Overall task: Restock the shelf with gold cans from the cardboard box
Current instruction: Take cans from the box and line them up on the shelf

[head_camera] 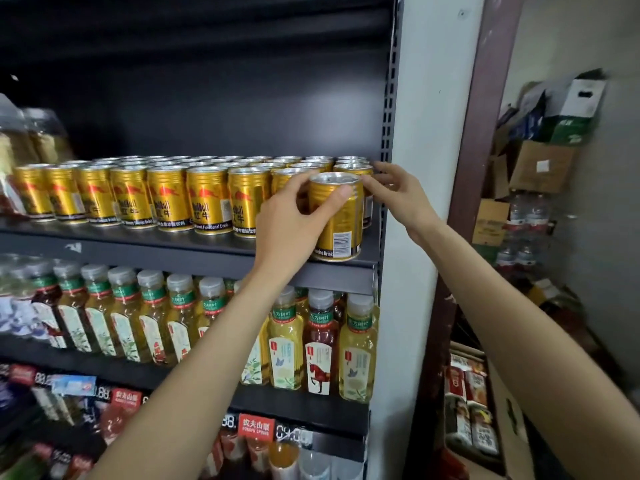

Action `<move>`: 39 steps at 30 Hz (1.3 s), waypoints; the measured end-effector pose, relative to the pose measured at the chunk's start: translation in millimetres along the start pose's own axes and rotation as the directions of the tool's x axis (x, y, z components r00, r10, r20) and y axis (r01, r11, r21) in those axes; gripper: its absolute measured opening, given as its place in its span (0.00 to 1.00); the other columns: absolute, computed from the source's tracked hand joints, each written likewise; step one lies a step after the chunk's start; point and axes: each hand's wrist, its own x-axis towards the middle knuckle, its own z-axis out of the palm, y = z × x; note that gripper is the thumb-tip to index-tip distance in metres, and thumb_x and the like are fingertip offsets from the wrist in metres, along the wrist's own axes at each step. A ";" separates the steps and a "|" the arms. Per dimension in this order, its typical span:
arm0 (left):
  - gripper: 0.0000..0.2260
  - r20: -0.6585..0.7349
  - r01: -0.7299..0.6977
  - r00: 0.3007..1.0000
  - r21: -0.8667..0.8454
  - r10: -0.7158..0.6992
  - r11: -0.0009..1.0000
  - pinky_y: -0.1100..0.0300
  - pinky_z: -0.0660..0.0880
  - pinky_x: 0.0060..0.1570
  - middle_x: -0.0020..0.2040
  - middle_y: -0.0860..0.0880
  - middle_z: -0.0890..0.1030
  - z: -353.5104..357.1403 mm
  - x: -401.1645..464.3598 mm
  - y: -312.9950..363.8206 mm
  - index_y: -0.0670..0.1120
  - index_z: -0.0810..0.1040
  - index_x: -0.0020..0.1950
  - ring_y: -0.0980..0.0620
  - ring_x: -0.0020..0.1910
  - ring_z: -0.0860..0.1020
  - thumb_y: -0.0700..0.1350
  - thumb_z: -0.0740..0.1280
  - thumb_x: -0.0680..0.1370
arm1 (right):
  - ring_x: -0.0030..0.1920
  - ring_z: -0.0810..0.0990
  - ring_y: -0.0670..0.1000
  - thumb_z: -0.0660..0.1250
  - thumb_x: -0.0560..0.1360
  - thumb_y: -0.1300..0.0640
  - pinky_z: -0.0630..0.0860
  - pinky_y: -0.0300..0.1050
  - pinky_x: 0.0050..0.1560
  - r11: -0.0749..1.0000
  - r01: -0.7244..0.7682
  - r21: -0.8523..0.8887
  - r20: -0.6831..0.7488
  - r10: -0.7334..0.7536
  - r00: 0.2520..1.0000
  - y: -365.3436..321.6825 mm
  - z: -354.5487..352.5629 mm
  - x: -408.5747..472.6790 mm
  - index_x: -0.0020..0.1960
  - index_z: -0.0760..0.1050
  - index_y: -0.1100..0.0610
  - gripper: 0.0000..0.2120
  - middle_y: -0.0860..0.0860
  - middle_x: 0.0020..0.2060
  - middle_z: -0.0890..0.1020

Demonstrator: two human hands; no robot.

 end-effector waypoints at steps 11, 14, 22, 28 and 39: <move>0.17 -0.135 -0.113 0.986 -0.088 0.101 0.990 0.73 0.70 0.50 0.56 0.58 0.77 -1.6 -5.6 -11.8 0.48 0.74 0.62 0.68 0.52 0.74 0.56 0.62 0.77 | 0.56 0.76 0.41 0.69 0.70 0.44 0.73 0.32 0.52 0.986 0.153 -0.061 -0.008 -0.154 0.988 -26.9 18.1 -112.1 0.67 0.66 0.46 0.28 0.45 0.59 0.75; 0.14 -0.180 -0.218 0.955 0.113 0.236 0.969 0.67 0.66 0.60 0.60 0.56 0.75 -14.7 -5.0 -27.9 0.49 0.74 0.64 0.62 0.60 0.70 0.48 0.61 0.79 | 0.56 0.76 0.46 0.69 0.63 0.33 0.76 0.42 0.53 0.888 0.190 -0.419 -0.045 -0.230 0.972 -36.4 36.9 -107.9 0.70 0.60 0.48 0.41 0.47 0.60 0.73; 0.30 0.181 -0.389 0.921 0.422 0.344 0.819 0.52 0.50 0.73 0.75 0.54 0.62 -21.1 16.5 -46.5 0.52 0.62 0.74 0.54 0.74 0.55 0.58 0.66 0.74 | 0.58 0.74 0.45 0.73 0.70 0.50 0.72 0.35 0.56 0.961 0.109 -0.253 -0.043 -0.124 0.991 -25.6 19.3 -83.7 0.71 0.62 0.53 0.34 0.51 0.64 0.75; 0.37 0.183 -0.400 0.916 0.418 0.356 0.815 0.52 0.45 0.74 0.75 0.53 0.61 -16.5 18.5 -47.8 0.51 0.60 0.75 0.53 0.75 0.55 0.66 0.63 0.70 | 0.71 0.64 0.50 0.69 0.73 0.50 0.65 0.48 0.69 0.981 0.054 -0.187 0.094 -0.037 0.995 -14.6 14.5 -63.8 0.73 0.61 0.52 0.32 0.50 0.71 0.66; 0.36 0.179 -0.453 0.890 0.455 0.419 0.767 0.47 0.45 0.73 0.75 0.51 0.62 -9.2 21.9 -53.9 0.55 0.62 0.73 0.50 0.75 0.54 0.66 0.66 0.69 | 0.62 0.72 0.48 0.68 0.75 0.55 0.71 0.44 0.64 0.989 0.052 -0.136 0.194 -0.025 0.981 -15.1 16.3 -53.8 0.73 0.58 0.54 0.31 0.47 0.64 0.70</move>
